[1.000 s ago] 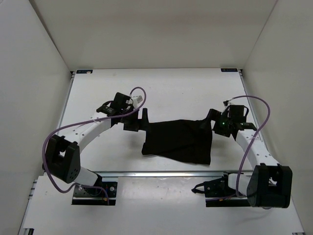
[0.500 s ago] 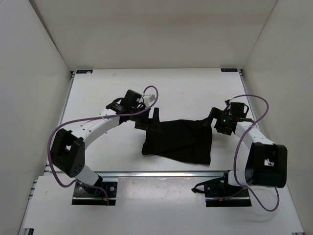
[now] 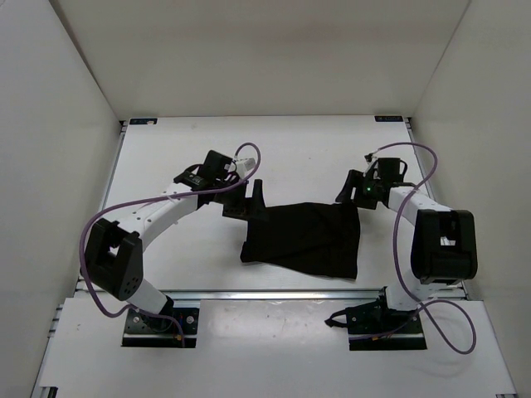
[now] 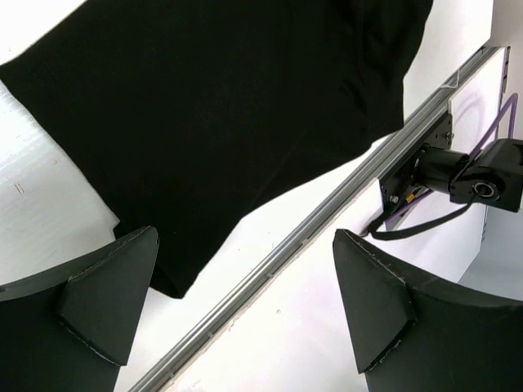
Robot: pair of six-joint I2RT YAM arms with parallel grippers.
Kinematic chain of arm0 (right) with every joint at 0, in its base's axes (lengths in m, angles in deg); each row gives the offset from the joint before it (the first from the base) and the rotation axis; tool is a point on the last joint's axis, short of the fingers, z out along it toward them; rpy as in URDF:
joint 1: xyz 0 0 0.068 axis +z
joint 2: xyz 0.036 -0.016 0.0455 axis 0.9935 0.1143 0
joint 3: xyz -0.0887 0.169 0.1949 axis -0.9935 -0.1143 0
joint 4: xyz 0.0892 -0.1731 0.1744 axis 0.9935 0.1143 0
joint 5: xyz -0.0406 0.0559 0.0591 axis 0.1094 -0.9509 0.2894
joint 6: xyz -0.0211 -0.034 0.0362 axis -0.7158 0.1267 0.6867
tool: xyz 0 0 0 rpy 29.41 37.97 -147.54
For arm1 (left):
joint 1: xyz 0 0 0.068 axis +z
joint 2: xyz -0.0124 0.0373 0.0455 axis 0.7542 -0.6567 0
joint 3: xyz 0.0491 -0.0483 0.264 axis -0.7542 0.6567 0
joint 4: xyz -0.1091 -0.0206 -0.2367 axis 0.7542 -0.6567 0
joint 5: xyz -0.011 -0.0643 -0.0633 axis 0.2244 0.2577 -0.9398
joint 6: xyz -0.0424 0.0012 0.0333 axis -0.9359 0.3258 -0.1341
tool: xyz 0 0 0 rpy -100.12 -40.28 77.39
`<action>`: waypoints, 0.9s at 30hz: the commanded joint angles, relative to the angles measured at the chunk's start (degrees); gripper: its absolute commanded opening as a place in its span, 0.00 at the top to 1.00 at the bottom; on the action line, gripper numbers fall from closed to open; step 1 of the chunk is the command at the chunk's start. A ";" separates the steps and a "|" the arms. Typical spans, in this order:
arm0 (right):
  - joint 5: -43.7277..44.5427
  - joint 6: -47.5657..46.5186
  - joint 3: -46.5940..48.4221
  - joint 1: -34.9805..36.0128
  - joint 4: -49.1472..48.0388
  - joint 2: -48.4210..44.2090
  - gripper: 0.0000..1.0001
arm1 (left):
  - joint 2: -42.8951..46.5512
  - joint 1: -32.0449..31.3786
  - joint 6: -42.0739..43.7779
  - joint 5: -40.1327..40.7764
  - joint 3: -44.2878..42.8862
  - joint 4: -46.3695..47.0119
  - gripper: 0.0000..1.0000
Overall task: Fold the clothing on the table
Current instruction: Flatten the skirt out
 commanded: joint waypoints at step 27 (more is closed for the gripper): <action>2.37 -7.80 7.09 2.78 8.26 5.12 1.00 | -0.78 1.04 3.39 -4.29 -2.65 -2.27 0.02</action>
